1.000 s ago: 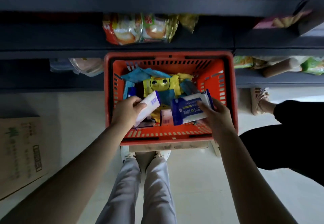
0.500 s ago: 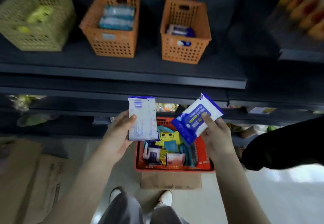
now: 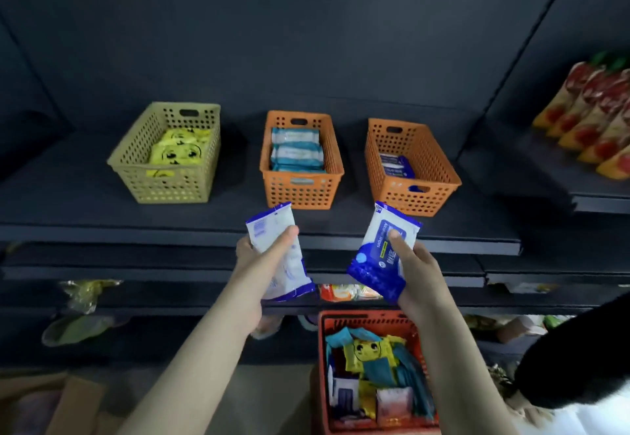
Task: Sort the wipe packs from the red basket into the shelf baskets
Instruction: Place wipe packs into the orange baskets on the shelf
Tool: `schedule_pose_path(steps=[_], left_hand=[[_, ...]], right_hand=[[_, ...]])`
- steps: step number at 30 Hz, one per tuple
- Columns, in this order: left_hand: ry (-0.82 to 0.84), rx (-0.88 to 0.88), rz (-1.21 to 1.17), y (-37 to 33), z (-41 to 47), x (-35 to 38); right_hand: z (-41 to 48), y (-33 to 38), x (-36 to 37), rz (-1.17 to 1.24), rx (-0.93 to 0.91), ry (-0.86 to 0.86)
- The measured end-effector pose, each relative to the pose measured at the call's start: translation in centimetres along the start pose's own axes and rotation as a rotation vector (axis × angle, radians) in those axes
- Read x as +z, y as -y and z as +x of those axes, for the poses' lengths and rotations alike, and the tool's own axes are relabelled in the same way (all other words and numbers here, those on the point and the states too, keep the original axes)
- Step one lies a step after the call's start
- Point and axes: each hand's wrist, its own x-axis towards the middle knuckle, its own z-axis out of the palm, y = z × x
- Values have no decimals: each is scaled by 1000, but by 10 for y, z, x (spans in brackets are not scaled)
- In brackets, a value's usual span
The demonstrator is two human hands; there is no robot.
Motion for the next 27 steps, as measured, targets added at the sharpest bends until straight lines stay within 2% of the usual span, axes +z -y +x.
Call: schedule_pose_path(steps=[6,9,12,15,18,22,27], left_hand=[[66,103,24,-37,25,-6],[154,35,-5,-53,35,-3],[312,-19,-46,-70,47,3],[407,-28,-124,-83,66,14],[397,-18,-130,-95,90,32],[374,32,-20,-115,137,67],[339,169,102,-133,205,122]], right_hand=[[-5,4,40,3,-192,4],[-4,6,50,-85,-287,-46],[6,15,55,-196,-335,-88],[22,29,54,-222,-320,-14],[49,43,48,-129,-274,-1],[100,65,34,-25,-326,-135],[182,106,3,-149,-444,-339]])
